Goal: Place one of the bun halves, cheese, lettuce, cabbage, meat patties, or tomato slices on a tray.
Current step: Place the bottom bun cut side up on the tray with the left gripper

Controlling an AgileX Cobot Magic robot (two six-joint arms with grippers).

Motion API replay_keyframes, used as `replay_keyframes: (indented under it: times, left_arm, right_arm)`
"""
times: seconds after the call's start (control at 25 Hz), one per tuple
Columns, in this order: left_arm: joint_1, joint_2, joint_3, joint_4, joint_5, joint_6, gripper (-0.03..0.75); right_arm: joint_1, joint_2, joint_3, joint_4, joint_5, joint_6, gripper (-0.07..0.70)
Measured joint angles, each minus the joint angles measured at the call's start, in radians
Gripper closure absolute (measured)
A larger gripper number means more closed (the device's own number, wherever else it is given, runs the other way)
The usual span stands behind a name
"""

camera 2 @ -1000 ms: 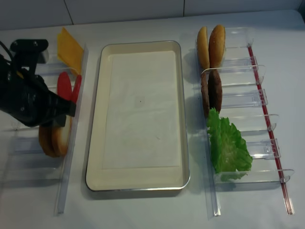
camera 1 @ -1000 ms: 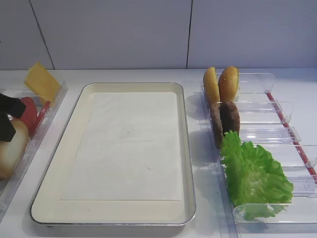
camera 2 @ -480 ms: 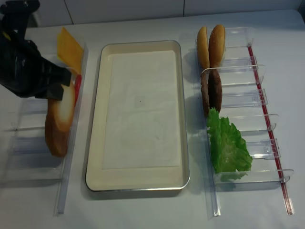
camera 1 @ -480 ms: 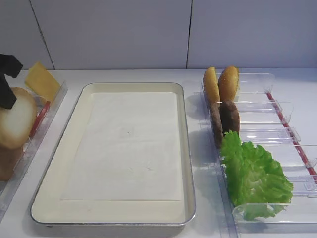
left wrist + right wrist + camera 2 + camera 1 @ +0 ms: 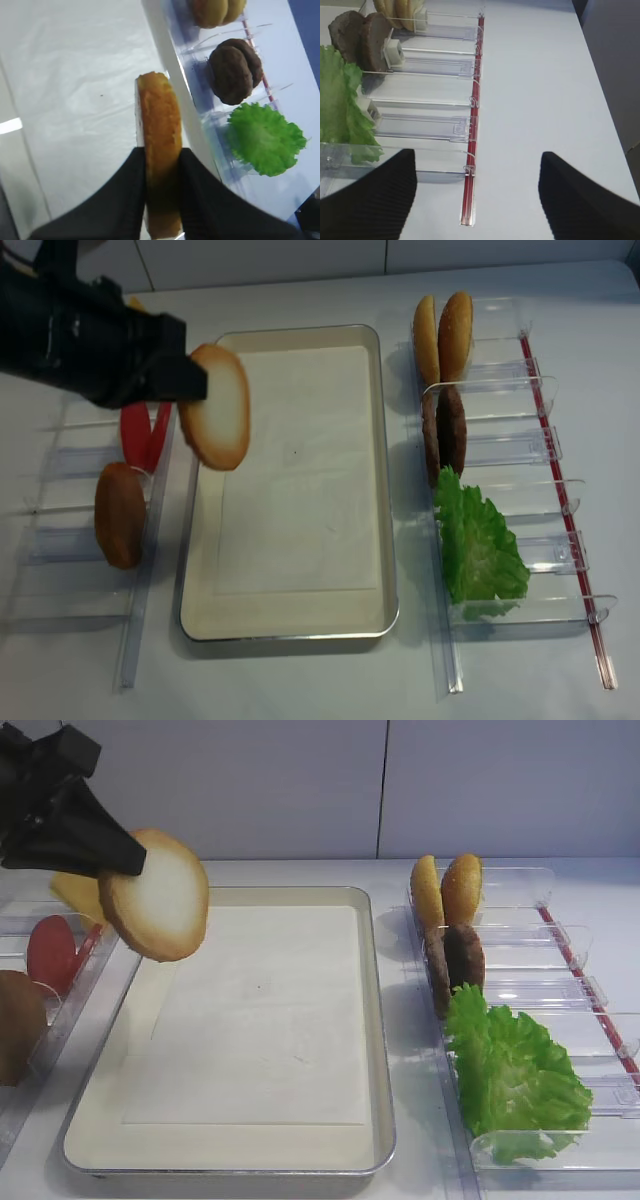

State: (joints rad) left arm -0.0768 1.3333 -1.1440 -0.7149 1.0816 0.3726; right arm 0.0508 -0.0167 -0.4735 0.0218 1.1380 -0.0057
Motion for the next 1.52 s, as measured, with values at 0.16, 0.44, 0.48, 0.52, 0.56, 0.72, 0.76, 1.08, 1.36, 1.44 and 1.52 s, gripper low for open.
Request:
replay_keyframes:
  times: [0.16,0.44,0.48,0.52,0.56,0.72,0.76,1.08,1.36,1.44,1.52]
  left_arm:
    - [-0.075,0.000,0.066,-0.061,-0.077,0.019,0.566]
    - [-0.171,0.006,0.231,-0.248,-0.275,0.089,0.566]
    - [-0.171,0.015,0.248,-0.276,-0.286,0.101,0.566]
    - [-0.173,0.028,0.263,-0.298,-0.294,0.117,0.568]
    - [-0.173,0.043,0.272,-0.320,-0.299,0.132,0.568]
    - [-0.173,0.130,0.284,-0.382,-0.290,0.175,0.568]
    - [-0.173,0.154,0.284,-0.392,-0.278,0.187,0.568]
    - [-0.173,0.256,0.300,-0.407,-0.264,0.242,0.570]
    - [-0.173,0.260,0.334,-0.425,-0.289,0.298,0.573]
    - [-0.173,0.260,0.335,-0.425,-0.290,0.322,0.572]
    - [-0.173,0.260,0.335,-0.425,-0.290,0.334,0.542]
  right_arm:
    - [0.000,0.000,0.000,0.000,0.000,0.000,0.110]
    - [0.000,0.000,0.000,0.000,0.000,0.000,0.110]
    - [0.000,0.000,0.000,0.000,0.000,0.000,0.110]
    - [0.000,0.000,0.000,0.000,0.000,0.000,0.110]
    - [0.000,0.000,0.000,0.000,0.000,0.000,0.110]
    - [0.000,0.000,0.000,0.000,0.000,0.000,0.110]
    - [0.000,0.000,0.000,0.000,0.000,0.000,0.110]
    - [0.000,0.000,0.000,0.000,0.000,0.000,0.110]
    - [0.000,0.000,0.000,0.000,0.000,-0.004,0.110]
    - [0.000,0.000,0.000,0.000,0.000,-0.005,0.110]
    - [0.000,0.000,0.000,0.000,0.000,-0.005,0.110]
